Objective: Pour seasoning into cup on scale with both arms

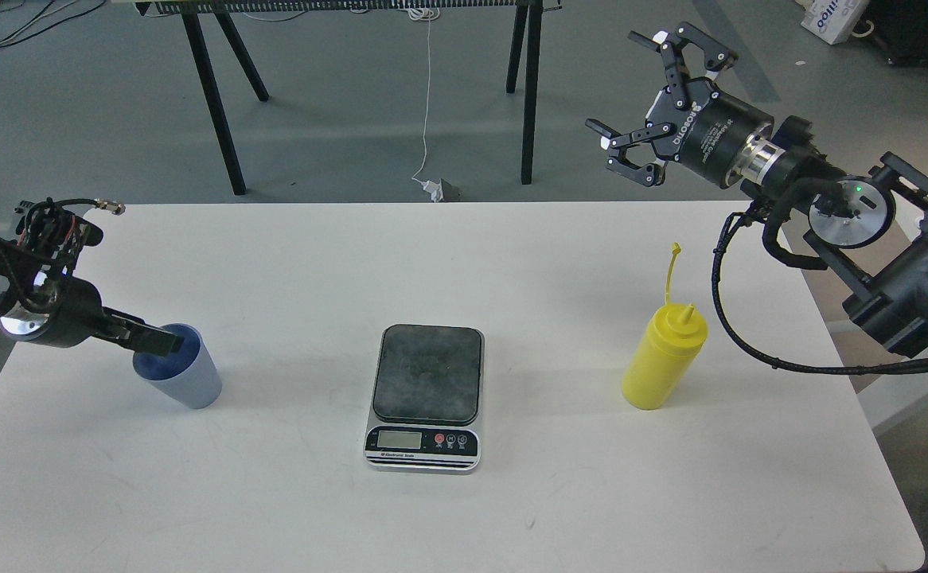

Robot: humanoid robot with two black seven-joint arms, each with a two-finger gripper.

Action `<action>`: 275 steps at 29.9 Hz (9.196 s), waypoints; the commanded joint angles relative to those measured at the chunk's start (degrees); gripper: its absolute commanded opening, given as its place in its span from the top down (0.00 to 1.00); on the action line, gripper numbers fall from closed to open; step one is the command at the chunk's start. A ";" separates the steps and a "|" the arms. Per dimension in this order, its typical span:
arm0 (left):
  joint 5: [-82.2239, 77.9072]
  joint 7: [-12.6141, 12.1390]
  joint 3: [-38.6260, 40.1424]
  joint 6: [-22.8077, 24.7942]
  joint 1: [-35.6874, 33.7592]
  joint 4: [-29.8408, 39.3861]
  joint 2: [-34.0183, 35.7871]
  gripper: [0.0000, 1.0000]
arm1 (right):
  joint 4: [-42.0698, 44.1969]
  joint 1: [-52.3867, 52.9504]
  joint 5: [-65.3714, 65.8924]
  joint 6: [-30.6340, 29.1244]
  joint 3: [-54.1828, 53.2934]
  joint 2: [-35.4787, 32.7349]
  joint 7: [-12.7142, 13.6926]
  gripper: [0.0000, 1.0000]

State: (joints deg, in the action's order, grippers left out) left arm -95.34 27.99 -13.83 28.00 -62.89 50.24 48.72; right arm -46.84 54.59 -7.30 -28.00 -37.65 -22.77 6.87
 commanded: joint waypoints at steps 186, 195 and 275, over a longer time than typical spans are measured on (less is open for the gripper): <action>43.92 0.01 8.38 0.00 -6.29 -7.26 -11.54 0.00 | -14.60 -60.92 -37.54 0.00 -25.20 -5.27 16.69 0.00; 43.83 0.01 8.38 0.00 -5.23 -7.26 -11.46 0.00 | -7.39 -57.05 -31.82 0.00 -25.02 1.50 16.86 0.00; 43.83 0.01 8.29 0.00 -1.63 -6.47 -10.66 0.00 | 6.32 -41.41 -28.74 0.00 -21.15 11.17 16.07 0.00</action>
State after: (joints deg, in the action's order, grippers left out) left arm -51.51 28.00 -5.54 28.00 -64.70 43.77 38.10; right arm -40.70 12.55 -36.03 -28.00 -58.76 -11.61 22.94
